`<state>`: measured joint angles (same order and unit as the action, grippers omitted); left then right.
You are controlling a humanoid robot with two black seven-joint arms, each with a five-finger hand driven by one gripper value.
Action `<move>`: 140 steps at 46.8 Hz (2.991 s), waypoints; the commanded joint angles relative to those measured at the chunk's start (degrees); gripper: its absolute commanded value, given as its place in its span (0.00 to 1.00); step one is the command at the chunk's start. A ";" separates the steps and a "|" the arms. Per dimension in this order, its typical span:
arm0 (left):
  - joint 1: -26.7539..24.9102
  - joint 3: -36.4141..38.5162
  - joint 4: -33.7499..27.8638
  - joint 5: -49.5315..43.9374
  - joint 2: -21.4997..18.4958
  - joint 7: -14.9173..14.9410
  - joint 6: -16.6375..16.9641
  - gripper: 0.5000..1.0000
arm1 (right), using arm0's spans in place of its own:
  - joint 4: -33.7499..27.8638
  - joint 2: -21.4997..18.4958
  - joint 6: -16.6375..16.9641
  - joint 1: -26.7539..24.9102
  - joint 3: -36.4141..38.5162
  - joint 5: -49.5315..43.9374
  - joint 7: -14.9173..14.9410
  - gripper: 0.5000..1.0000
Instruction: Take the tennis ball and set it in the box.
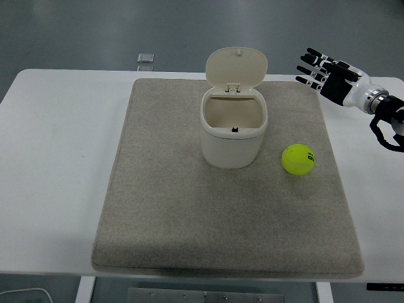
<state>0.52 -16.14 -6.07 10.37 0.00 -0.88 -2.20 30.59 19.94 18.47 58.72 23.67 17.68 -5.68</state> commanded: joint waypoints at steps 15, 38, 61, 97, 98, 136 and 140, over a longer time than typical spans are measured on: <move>0.00 -0.03 0.00 0.00 0.00 0.00 0.00 0.98 | -0.18 1.16 -1.25 -0.01 0.24 0.25 2.95 0.81; 0.00 -0.03 0.00 0.00 0.00 0.00 0.00 0.98 | 1.23 0.98 3.23 0.43 -0.38 -3.96 10.25 0.81; -0.08 -0.03 0.00 0.00 0.00 0.00 0.00 0.98 | 7.20 7.57 7.80 0.87 0.06 -29.97 11.04 0.81; 0.00 -0.03 0.00 0.00 0.00 0.00 0.00 0.98 | 26.54 23.04 13.26 -5.28 -0.82 -65.92 28.61 0.81; 0.00 0.06 0.00 0.00 0.00 0.00 0.00 0.98 | 26.72 23.04 13.26 -5.28 -0.82 -66.80 29.14 0.81; 0.00 0.06 0.00 0.00 0.00 0.00 0.00 0.98 | 31.82 22.43 0.52 -5.46 -8.28 -86.32 34.15 0.81; 0.00 -0.03 0.00 0.00 0.00 0.00 0.00 0.98 | 31.82 22.34 -0.54 -5.55 -8.99 -87.20 34.15 0.81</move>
<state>0.52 -16.16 -6.06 10.37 0.00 -0.88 -2.20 62.48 42.33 18.78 53.24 15.17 -68.97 28.48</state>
